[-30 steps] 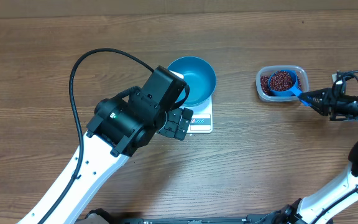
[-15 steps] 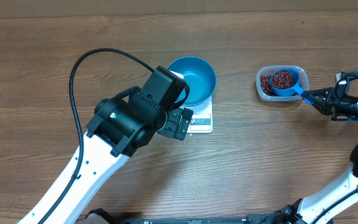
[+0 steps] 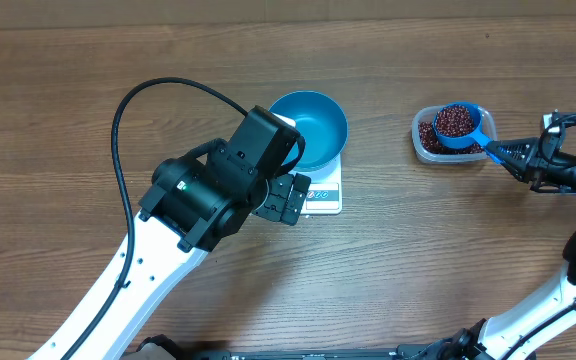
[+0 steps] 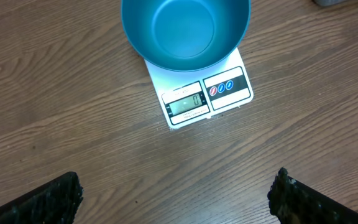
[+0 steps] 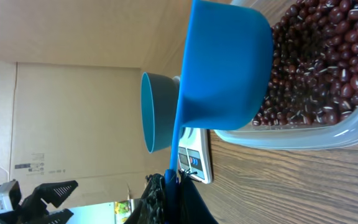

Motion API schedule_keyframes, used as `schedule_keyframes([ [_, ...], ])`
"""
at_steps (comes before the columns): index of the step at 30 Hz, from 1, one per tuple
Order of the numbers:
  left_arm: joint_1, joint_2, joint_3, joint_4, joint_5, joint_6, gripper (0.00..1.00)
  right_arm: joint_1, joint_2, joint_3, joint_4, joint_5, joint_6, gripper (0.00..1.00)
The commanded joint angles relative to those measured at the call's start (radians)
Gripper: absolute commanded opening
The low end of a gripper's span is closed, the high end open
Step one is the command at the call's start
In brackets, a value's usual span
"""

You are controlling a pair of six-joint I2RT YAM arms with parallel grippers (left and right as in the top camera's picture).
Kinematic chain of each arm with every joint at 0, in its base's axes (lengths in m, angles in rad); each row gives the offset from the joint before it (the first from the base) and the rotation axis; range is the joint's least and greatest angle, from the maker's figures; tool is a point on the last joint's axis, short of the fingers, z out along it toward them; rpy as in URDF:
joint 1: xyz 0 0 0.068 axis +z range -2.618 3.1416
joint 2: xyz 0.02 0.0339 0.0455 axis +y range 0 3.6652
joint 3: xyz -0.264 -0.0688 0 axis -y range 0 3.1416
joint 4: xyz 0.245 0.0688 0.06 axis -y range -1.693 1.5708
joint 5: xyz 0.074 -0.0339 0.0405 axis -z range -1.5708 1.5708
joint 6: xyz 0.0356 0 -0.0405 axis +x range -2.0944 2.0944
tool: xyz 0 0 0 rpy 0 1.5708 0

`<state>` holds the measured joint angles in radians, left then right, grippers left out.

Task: Scoop item into bowl and weigh 150g on scale
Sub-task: 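Lift the filled blue scoop with the right gripper toward the teal bowl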

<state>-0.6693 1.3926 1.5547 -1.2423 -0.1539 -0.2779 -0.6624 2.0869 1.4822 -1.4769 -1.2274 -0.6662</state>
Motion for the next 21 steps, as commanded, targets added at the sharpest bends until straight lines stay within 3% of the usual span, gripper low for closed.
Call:
schedule_keyframes([
  [1, 0.002, 0.001, 0.021, -0.003, -0.006, 0.019, 1.00, -0.007, 0.004, -0.004, -0.040, -0.098, -0.094, 0.04],
  [7, 0.002, 0.001, 0.021, -0.003, -0.006, 0.019, 0.99, -0.007, 0.004, -0.004, -0.093, -0.137, -0.134, 0.04],
  [11, 0.002, 0.001, 0.021, -0.003, -0.006, 0.019, 1.00, -0.005, 0.004, -0.001, -0.215, -0.167, -0.290, 0.04],
  [21, 0.002, 0.001, 0.021, -0.003, -0.006, 0.019, 1.00, 0.084, 0.000, 0.006, -0.219, -0.192, -0.305, 0.04],
])
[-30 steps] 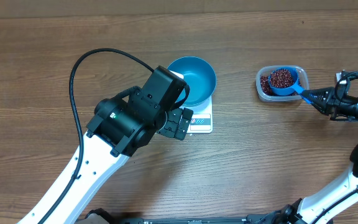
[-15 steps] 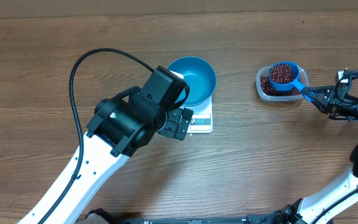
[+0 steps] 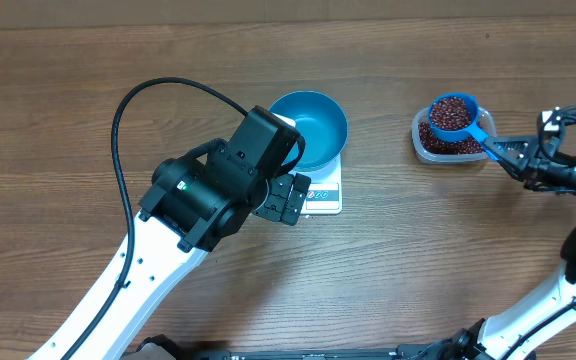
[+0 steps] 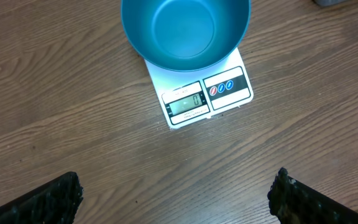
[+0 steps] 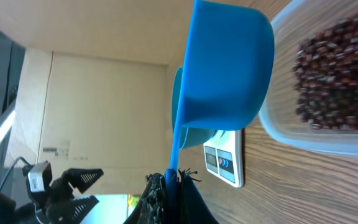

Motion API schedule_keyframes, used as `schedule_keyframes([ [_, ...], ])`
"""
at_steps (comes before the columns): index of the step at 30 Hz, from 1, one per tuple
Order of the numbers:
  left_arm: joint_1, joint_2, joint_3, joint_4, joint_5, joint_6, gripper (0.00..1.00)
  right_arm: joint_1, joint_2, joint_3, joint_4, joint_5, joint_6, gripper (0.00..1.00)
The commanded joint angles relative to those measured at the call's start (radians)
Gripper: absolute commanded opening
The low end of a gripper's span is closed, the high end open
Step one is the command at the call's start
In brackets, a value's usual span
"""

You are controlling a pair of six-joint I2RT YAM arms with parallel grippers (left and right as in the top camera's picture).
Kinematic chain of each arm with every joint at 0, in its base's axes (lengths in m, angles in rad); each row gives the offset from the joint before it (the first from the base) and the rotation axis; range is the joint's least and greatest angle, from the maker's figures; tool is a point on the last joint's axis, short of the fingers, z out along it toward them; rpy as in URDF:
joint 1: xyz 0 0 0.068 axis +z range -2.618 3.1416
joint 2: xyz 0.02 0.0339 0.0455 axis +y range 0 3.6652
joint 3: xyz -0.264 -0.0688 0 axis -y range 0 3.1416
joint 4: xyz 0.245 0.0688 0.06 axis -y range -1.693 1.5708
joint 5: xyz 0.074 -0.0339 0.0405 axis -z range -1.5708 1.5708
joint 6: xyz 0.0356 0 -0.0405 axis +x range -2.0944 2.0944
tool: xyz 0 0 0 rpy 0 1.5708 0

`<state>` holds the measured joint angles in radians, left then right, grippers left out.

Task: Scoop item into bowl and weigh 150g on scale
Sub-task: 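Lift the filled blue scoop with the right gripper toward the teal bowl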

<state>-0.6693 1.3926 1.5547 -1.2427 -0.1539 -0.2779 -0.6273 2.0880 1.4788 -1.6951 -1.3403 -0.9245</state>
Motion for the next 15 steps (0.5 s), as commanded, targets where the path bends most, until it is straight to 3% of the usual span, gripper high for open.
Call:
schedule_keyframes([
  [1, 0.002, 0.001, 0.021, -0.002, -0.006, 0.019, 1.00, 0.075, -0.001, 0.018, -0.001, -0.087, -0.048, 0.04],
  [15, 0.002, 0.001, 0.021, -0.002, -0.006, 0.019, 1.00, 0.383, -0.001, 0.264, 0.021, -0.188, 0.006, 0.04],
])
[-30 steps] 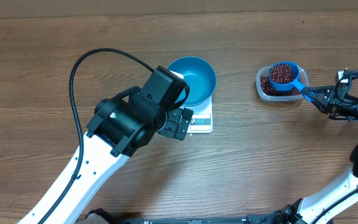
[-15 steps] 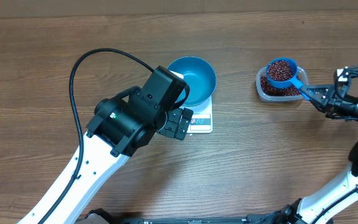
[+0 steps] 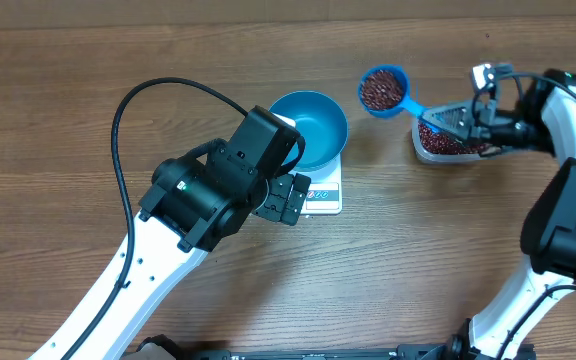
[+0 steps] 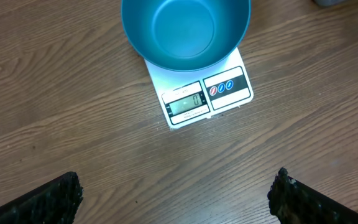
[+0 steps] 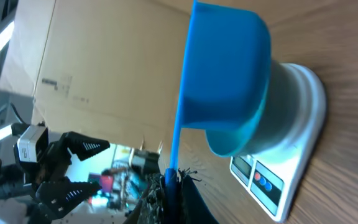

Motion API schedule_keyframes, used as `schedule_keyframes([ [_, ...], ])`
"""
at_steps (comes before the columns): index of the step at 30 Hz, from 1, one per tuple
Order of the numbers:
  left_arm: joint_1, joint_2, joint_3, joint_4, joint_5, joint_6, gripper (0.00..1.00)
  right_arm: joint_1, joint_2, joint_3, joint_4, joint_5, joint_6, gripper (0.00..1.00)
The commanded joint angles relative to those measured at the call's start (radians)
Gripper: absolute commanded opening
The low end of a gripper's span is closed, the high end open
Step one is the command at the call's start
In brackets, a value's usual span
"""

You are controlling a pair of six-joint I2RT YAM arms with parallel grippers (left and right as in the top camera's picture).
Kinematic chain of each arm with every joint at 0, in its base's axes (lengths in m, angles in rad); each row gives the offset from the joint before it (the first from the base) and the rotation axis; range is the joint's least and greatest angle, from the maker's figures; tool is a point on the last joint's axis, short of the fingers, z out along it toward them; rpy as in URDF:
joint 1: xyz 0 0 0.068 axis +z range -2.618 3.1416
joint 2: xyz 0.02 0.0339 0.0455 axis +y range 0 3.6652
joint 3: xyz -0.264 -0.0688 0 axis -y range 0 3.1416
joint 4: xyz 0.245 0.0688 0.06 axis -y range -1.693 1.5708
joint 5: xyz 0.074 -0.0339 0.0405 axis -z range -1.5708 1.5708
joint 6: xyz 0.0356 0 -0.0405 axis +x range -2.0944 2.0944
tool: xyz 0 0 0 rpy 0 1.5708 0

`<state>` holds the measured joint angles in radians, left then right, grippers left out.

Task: Scoop item into bowl and weigh 150g on scale
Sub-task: 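Lift the filled blue scoop with the right gripper toward the teal bowl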

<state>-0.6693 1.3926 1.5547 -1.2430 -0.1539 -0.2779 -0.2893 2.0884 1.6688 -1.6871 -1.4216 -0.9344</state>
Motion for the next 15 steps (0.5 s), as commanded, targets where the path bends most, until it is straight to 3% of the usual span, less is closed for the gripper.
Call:
schedule_keyframes([
  [1, 0.002, 0.001, 0.021, -0.002, -0.006, 0.019, 1.00, 0.063, -0.002, 0.092, 0.028, -0.107, 0.035, 0.04],
  [6, 0.002, 0.001, 0.021, -0.002, -0.006, 0.019, 1.00, 0.135, -0.002, 0.136, 0.143, -0.106, 0.140, 0.04],
  [15, 0.002, 0.001, 0.021, -0.002, -0.006, 0.019, 1.00, 0.260, -0.002, 0.139, 0.512, 0.029, 0.458, 0.04],
])
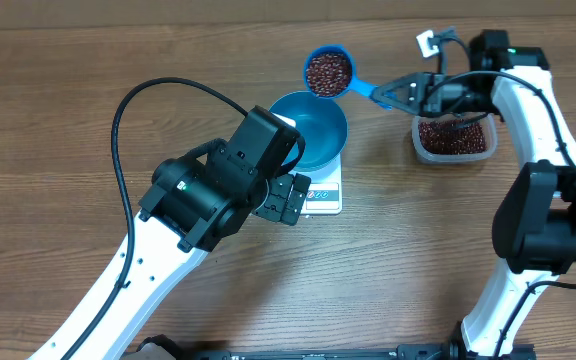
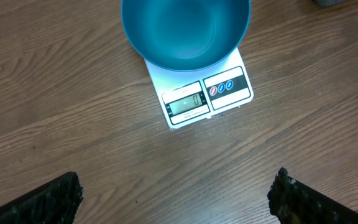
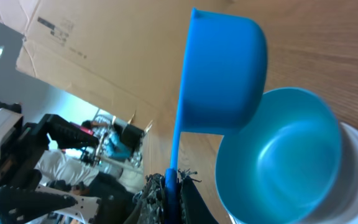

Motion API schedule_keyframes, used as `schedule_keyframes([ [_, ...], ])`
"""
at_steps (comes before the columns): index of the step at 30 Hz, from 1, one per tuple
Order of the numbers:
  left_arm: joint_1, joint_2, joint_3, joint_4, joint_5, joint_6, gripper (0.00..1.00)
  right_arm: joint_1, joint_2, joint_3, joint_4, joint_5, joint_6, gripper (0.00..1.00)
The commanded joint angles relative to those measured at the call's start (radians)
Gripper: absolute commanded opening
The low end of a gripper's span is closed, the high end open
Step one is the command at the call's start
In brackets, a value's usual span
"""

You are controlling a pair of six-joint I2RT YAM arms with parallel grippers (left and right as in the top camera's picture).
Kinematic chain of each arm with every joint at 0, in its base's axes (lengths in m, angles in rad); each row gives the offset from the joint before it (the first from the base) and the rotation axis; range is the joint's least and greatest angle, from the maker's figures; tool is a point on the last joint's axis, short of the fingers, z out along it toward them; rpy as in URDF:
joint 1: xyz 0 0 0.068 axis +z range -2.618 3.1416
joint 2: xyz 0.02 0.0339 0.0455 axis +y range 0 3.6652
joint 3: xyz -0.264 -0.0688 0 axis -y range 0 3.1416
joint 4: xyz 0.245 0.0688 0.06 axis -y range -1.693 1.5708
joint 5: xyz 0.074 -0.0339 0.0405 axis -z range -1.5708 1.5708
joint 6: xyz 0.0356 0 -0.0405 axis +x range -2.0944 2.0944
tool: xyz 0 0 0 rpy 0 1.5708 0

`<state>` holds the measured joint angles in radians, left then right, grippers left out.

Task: Scoop item into bowl and weigh 150g on scale
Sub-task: 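Lift the filled blue scoop with the right gripper toward the teal bowl, then tilt the scoop over the teal bowl with the right gripper, pouring beans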

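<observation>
An empty blue bowl (image 1: 311, 128) sits on a white scale (image 1: 323, 190) whose display (image 2: 186, 103) reads 0. My right gripper (image 1: 402, 93) is shut on the handle of a blue scoop (image 1: 328, 72) full of dark red beans, held level just above the bowl's far rim. From the right wrist the scoop (image 3: 219, 71) shows from below with the bowl (image 3: 278, 155) beside it. My left gripper (image 2: 174, 193) is open near the scale's front, holding nothing.
A clear tub of red beans (image 1: 453, 138) stands right of the scale under the right arm. The left arm's body (image 1: 218, 180) and black cable (image 1: 128, 110) cover the table left of the scale.
My right gripper has carried the full scoop further left, from between the tub and the bowl to just over the bowl's far rim. The left gripper and the scale reading are unchanged.
The right gripper held the bean-filled scoop in the tub, then above it. Then the scoop was past the tub toward the bowl, and now it is at the bowl's far rim. The bowl stays empty, the display at 0, the left arm still.
</observation>
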<state>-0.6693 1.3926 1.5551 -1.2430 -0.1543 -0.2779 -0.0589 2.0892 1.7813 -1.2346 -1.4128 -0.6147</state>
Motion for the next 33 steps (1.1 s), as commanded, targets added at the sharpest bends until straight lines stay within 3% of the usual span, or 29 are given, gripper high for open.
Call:
schedule_keyframes([
  [1, 0.002, 0.001, 0.020, -0.002, -0.006, 0.019, 1.00, 0.040, -0.002, 0.027, 0.086, 0.037, 0.158, 0.04],
  [9, 0.002, 0.001, 0.020, -0.002, -0.006, 0.019, 1.00, 0.082, -0.002, 0.027, 0.126, 0.213, 0.163, 0.04],
  [15, 0.002, 0.001, 0.020, -0.002, -0.006, 0.019, 1.00, 0.084, -0.028, 0.027, 0.061, 0.273, 0.060, 0.04],
  [22, 0.002, 0.001, 0.020, -0.002, -0.006, 0.019, 1.00, 0.122, -0.114, 0.027, 0.071, 0.487, 0.061, 0.04],
  [33, 0.002, 0.001, 0.020, -0.002, -0.006, 0.019, 1.00, 0.145, -0.187, 0.027, 0.078, 0.517, 0.060, 0.04],
])
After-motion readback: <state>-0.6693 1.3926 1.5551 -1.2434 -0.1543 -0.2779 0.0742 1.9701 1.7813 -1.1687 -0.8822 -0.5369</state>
